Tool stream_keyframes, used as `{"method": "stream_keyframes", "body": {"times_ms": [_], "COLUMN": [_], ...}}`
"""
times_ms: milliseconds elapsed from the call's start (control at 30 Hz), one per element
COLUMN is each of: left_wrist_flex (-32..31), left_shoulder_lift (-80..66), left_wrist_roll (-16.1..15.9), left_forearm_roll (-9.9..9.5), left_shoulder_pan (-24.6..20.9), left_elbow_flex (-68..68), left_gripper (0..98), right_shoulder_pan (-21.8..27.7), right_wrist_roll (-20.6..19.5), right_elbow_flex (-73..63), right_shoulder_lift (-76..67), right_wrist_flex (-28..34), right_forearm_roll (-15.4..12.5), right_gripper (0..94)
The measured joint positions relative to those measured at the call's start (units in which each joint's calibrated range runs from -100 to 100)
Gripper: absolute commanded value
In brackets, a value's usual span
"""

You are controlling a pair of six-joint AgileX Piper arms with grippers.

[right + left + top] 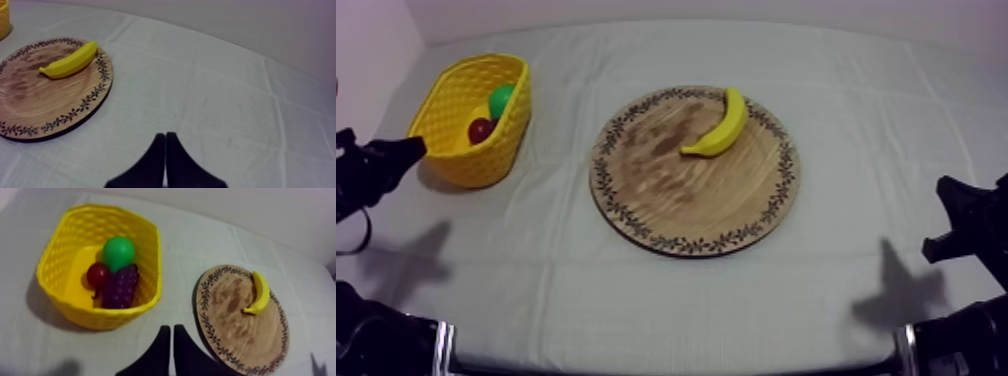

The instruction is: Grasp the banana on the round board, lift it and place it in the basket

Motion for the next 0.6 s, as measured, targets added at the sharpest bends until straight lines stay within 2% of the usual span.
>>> {"method": "stream_keyframes", "body": {"times_ms": [167, 300, 367, 600], "left_wrist_flex": [10.7, 16.7, 18.5, 24.7], "left_shoulder_lift": [12.7, 22.0, 26.7, 44.5], "left_wrist_roll": [4.3, 4.6, 4.0, -4.4], "left_forearm_roll": [-1.38, -1.31, -1.14, -0.04], "left_shoulder_pan": [2.7, 5.3, 6.7, 12.7], "left_elbow_flex": [-12.3, -23.3, -28.0, -48.1], "left_gripper": [0.1, 0.1, 0.1, 0.0], "right_shoulder_pan": [0.0, 0.0, 0.0, 0.0], "right_wrist_roll": [0.0, 0.0, 0.0, 0.0], "right_elbow_flex": [0.0, 0.0, 0.0, 0.0], "right_shoulder_lift": [0.0, 0.0, 0.0, 0.0], "right_wrist_flex": [0.0, 0.0, 0.0, 0.0], "right_forearm_roll": [0.0, 0.0, 0.0, 0.0], "right_gripper": [0.2, 0.2, 0.2, 0.2]}}
